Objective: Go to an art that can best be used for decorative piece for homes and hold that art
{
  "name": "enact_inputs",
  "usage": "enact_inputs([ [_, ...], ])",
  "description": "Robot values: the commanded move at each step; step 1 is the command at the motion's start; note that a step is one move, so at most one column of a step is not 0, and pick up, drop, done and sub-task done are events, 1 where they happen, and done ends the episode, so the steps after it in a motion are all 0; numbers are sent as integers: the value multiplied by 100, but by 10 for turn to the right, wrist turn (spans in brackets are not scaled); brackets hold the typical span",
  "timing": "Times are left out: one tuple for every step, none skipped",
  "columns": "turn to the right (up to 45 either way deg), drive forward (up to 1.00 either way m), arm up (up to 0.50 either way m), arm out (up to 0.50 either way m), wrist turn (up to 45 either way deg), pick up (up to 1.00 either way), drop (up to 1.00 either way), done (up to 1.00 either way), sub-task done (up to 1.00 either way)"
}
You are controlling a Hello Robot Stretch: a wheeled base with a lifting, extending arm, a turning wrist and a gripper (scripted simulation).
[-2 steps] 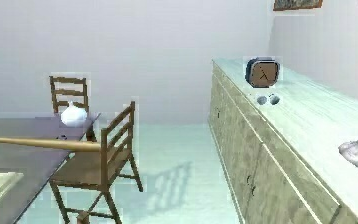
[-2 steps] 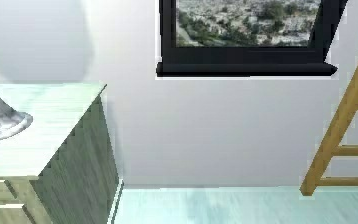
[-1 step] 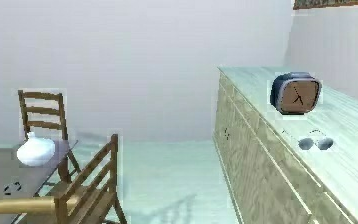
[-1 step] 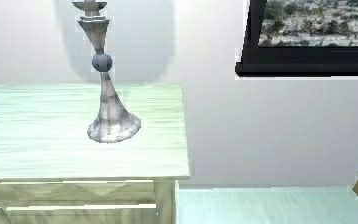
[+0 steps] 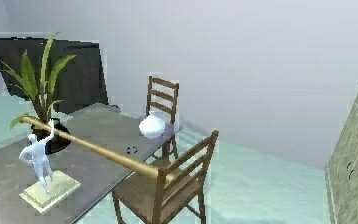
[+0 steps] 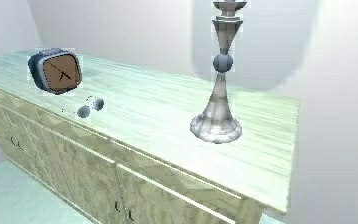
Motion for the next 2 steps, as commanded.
enact_inputs([
  [0, 35, 0, 0, 0, 0, 0, 0, 0],
  [-450, 0, 0, 0, 0, 0, 0, 0, 0],
])
